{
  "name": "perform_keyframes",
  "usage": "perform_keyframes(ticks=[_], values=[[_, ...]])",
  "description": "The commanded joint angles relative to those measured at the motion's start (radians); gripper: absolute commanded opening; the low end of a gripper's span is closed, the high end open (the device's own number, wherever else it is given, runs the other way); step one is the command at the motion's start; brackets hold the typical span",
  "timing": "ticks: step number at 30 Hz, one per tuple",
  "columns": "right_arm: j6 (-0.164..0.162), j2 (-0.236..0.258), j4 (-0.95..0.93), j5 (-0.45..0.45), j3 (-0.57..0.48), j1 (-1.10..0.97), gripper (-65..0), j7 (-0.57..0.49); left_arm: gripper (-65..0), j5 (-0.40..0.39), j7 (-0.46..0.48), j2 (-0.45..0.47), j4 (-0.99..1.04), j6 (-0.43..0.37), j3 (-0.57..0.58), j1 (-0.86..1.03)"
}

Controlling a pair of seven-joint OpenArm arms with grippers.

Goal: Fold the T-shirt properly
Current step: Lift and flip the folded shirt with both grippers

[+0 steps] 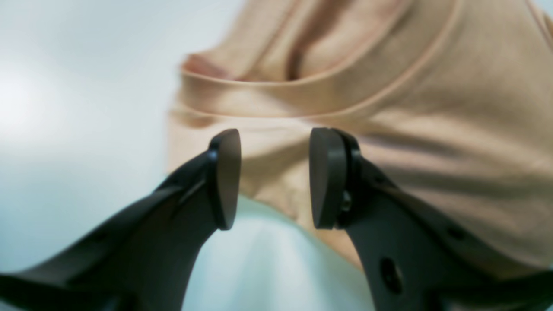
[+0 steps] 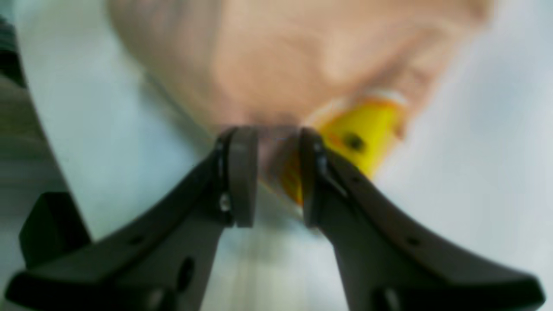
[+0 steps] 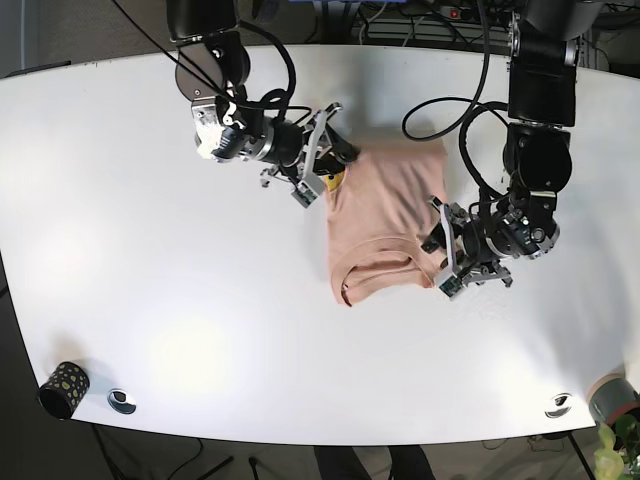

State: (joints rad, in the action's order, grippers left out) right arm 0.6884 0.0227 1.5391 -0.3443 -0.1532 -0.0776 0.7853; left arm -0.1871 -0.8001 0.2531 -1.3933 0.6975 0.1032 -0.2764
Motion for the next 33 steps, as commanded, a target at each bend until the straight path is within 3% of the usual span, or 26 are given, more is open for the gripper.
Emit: perform_keyframes(ticks=[1, 4, 9, 14, 20, 25, 33], values=[[0.01, -0.036, 0.018, -0.022, -0.03, 0.015, -49.0, -0.022, -41.3, -0.015, 0.014, 0.002, -0.067, 0.001, -0.023, -0.024], [0.01, -0.062, 0.016, -0.022, -0.064, 0.032, -49.0, -0.022, -41.0, -0.013, -0.006, 0.001, -0.113, 0.001, -0.024, 0.002], [0.01, -0.062, 0.018, -0.022, -0.125, 0.035, -49.0, -0.02, -40.8, -0.018, -0.009, -0.013, -0.195, -0.005, -0.016, 0.039], [0.01, -0.057, 0.044, -0.039, -0.076, 0.031, -49.0, -0.02, -39.7, -0.015, -0.009, -0.088, -0.228, -0.109, -0.016, 0.072], [0.01, -0.04, 0.065, -0.032, 0.051, 0.035, -49.0, 0.058, -26.2, -0.015, 0.02, -0.171, -0.229, -0.261, -0.012, 0.138], [0.01, -0.008, 0.076, -0.039, 0.114, 0.052, -49.0, 0.069, -21.1, -0.015, 0.101, -0.209, -0.223, -0.41, 0.026, 0.191], [0.01, 0.019, 0.079, -0.039, 0.228, 0.055, -49.0, 0.072, -20.4, -0.013, 0.256, -0.2, -0.188, -0.58, 0.083, 0.291]])
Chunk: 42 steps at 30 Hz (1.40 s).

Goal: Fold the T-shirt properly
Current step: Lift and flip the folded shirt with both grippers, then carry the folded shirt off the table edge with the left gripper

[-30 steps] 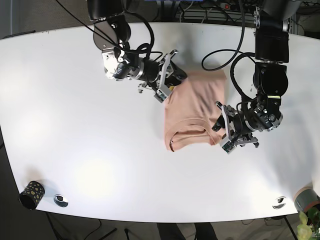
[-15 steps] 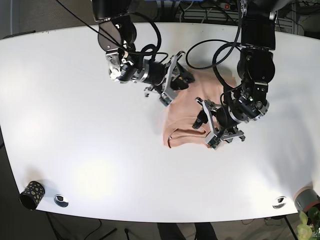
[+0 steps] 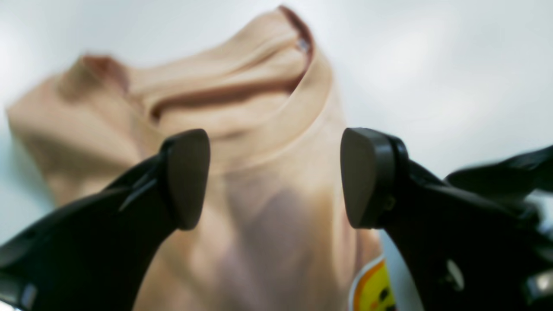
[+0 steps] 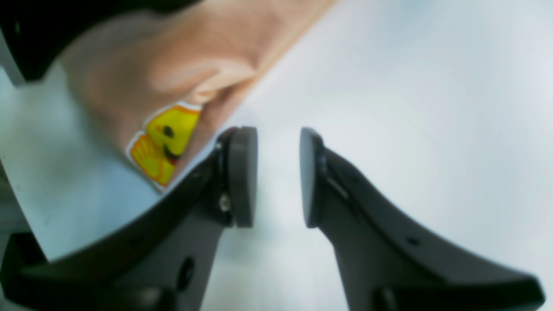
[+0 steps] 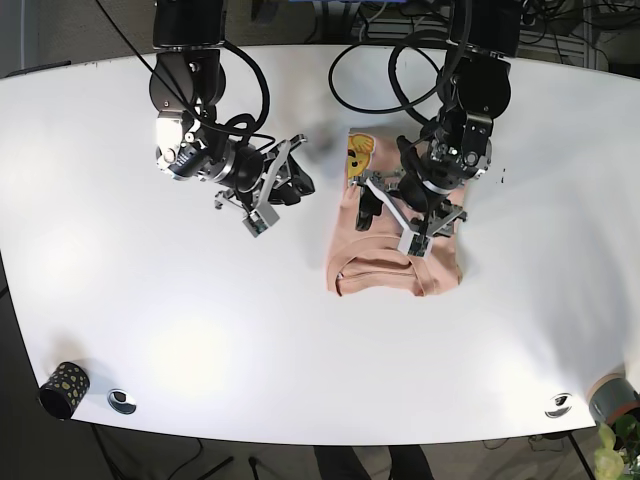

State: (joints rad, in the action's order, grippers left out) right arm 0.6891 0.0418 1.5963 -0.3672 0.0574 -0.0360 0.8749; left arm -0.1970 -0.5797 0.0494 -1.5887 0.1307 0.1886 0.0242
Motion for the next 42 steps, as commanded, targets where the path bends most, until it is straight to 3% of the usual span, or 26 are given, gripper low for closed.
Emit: perform_keyframes(ticks=[1, 10, 15, 23, 42], values=[[0.009, 0.0, 0.022, -0.016, 0.032, 0.014, -49.0, -0.018, -20.4, -0.003, 0.048, 0.004, 0.04, -0.021, -0.002, -0.002], [0.009, 0.017, 0.023, -0.017, 0.049, 0.015, -49.0, -0.018, -20.7, -0.011, 0.109, 0.05, 0.288, -0.018, 0.001, -0.01], [0.009, 0.017, 0.043, -0.017, 0.048, 0.015, -49.0, -0.018, -20.8, -0.011, 0.109, 0.125, 0.339, 0.1, -0.038, -0.01], [0.009, 0.02, 0.059, -0.017, 0.052, 0.015, -49.0, 0.004, -21.0, -0.008, 0.108, 0.298, 0.483, 0.248, -0.209, -0.011], [0.009, 0.034, 0.144, -0.006, 0.052, 0.009, -49.0, 0.005, -21.0, -0.009, 0.116, 0.669, 0.804, 0.49, -0.49, -0.059]])
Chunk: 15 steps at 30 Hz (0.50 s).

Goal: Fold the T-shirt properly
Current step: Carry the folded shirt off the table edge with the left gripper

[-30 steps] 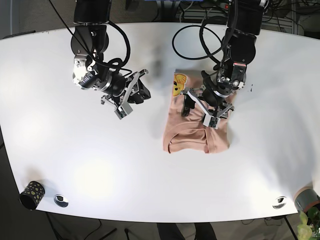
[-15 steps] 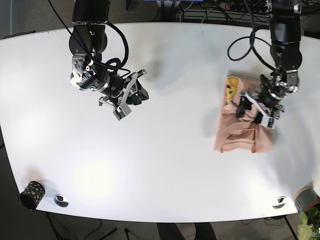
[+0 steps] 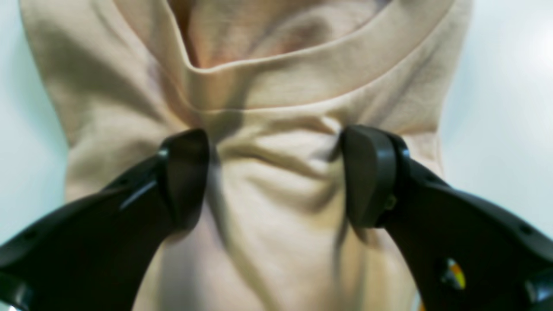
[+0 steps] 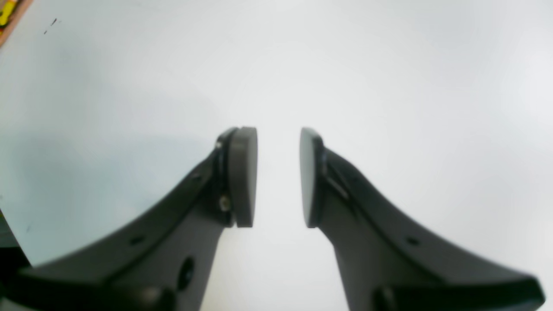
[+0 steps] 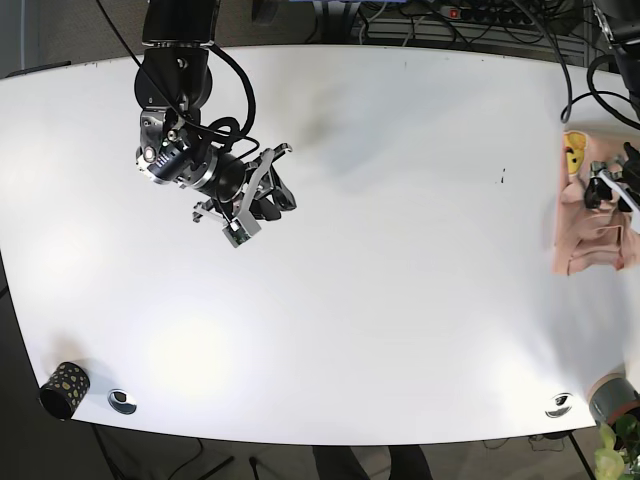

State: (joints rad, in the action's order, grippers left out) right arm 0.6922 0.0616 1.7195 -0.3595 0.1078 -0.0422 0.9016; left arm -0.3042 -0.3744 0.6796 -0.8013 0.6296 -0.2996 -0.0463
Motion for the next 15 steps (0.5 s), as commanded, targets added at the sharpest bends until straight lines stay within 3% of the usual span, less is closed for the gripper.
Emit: perform_keyframes(ticks=[1, 9, 15], values=[[0.006, 0.025, 0.021, -0.014, -0.001, 0.015, -49.0, -0.022, -21.0, 0.098, -0.09, 0.058, 0.016, 0.0, -0.005, 0.012], [0.006, 0.031, 0.043, -0.013, -0.004, 0.014, -49.0, -0.022, -21.1, 0.098, -0.09, 0.124, 0.013, 0.069, -0.12, 0.015], [0.006, 0.031, 0.043, -0.013, 0.0, 0.012, -49.0, -0.022, -21.1, 0.099, -0.094, 0.151, -0.026, 0.069, -0.138, 0.016]])
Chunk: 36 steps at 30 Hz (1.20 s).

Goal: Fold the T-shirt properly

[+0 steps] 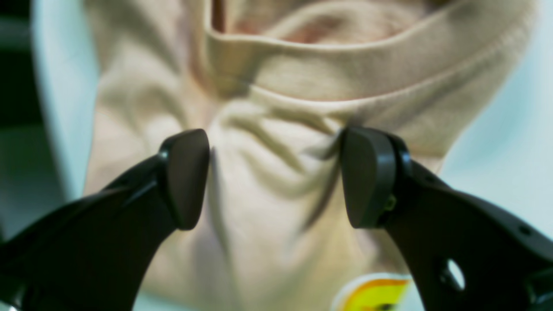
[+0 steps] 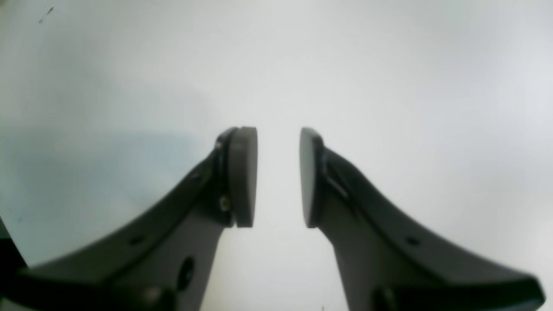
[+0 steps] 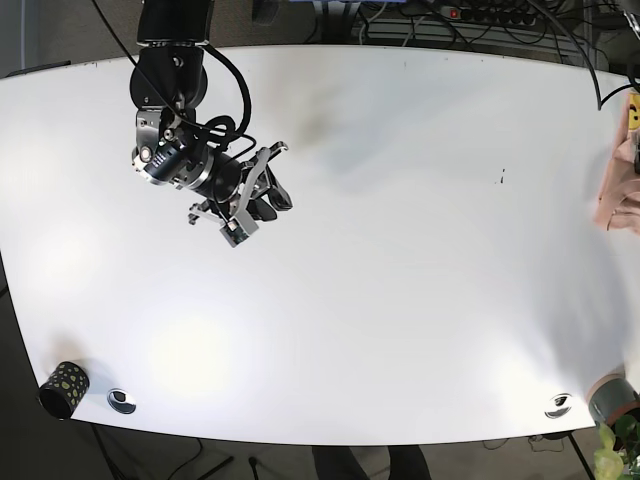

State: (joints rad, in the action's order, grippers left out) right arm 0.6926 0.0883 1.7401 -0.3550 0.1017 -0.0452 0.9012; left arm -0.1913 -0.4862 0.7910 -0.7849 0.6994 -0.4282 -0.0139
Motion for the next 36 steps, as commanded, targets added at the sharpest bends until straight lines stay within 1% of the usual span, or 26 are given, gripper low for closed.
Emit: perform_keyframes(ticks=[1, 6, 10, 11, 13, 17, 19, 20, 23, 25, 26, 28, 29, 32, 34, 36], values=[[0.006, 0.005, 0.022, -0.017, 0.008, 0.015, -49.0, -0.021, -21.1, -0.012, 0.016, 0.041, -0.06, -0.001, -0.01, -0.014], [0.006, 0.006, 0.022, -0.017, 0.008, 0.015, -49.0, -0.02, -21.1, -0.017, -0.027, 0.044, -0.164, -0.001, -0.03, 0.005], [0.006, 0.006, 0.022, -0.017, 0.008, 0.015, -49.0, -0.02, -21.1, -0.017, -0.084, 0.023, -0.307, -0.001, -0.099, 0.042], [0.006, 0.006, 0.022, -0.017, 0.008, 0.015, -49.0, -0.02, -21.1, -0.015, -0.093, -0.003, -0.357, -0.001, -0.119, 0.056], [0.006, 0.023, 0.022, -0.017, 0.008, 0.015, -49.1, -0.021, -21.1, -0.01, -0.095, -0.049, -0.442, -0.001, -0.137, 0.07], [0.006, 0.044, 0.022, -0.017, 0.008, 0.021, -49.1, -0.024, -21.1, 0.005, -0.093, -0.135, -0.578, -0.001, -0.122, 0.081], [0.006, 0.047, 0.022, -0.016, 0.01, 0.024, -49.1, -0.032, -21.1, 0.049, -0.09, -0.195, -0.623, -0.001, -0.11, 0.076], [0.006, 0.054, 0.022, -0.014, 0.013, 0.031, -49.1, -0.052, -21.1, 0.074, -0.079, -0.226, -0.638, -0.022, -0.103, 0.076], [0.006, 0.074, 0.019, -0.003, 0.03, 0.032, -49.1, -0.113, -21.1, 0.126, -0.012, -0.312, -0.68, -0.07, -0.064, 0.076], [0.006, 0.075, 0.016, 0.052, 0.042, 0.031, -49.1, -0.155, -21.1, 0.149, 0.073, -0.374, -0.71, -0.116, -0.03, 0.078], [0.006, 0.075, 0.016, 0.075, 0.045, 0.031, -49.1, -0.166, -21.1, 0.152, 0.1, -0.393, -0.715, -0.131, -0.022, 0.079], [0.006, 0.075, 0.014, 0.165, 0.056, 0.031, -49.1, -0.207, -21.1, 0.158, 0.171, -0.445, -0.718, -0.191, 0.007, 0.082], [0.006, 0.074, 0.014, 0.198, 0.056, 0.031, -49.1, -0.228, -21.1, 0.158, 0.191, -0.462, -0.716, -0.209, 0.021, 0.082], [0.006, 0.055, 0.014, 0.327, 0.056, 0.021, -49.1, -0.34, -21.1, 0.158, 0.271, -0.517, -0.718, -0.291, 0.07, 0.085], [0.006, 0.049, 0.016, 0.417, 0.056, -0.008, -49.1, -0.44, -21.1, 0.158, 0.311, -0.549, -0.723, -0.335, 0.105, 0.107], [0.006, 0.049, 0.013, 0.472, 0.056, -0.034, -49.1, -0.521, -21.1, 0.158, 0.337, -0.571, -0.727, -0.357, 0.128, 0.139]])
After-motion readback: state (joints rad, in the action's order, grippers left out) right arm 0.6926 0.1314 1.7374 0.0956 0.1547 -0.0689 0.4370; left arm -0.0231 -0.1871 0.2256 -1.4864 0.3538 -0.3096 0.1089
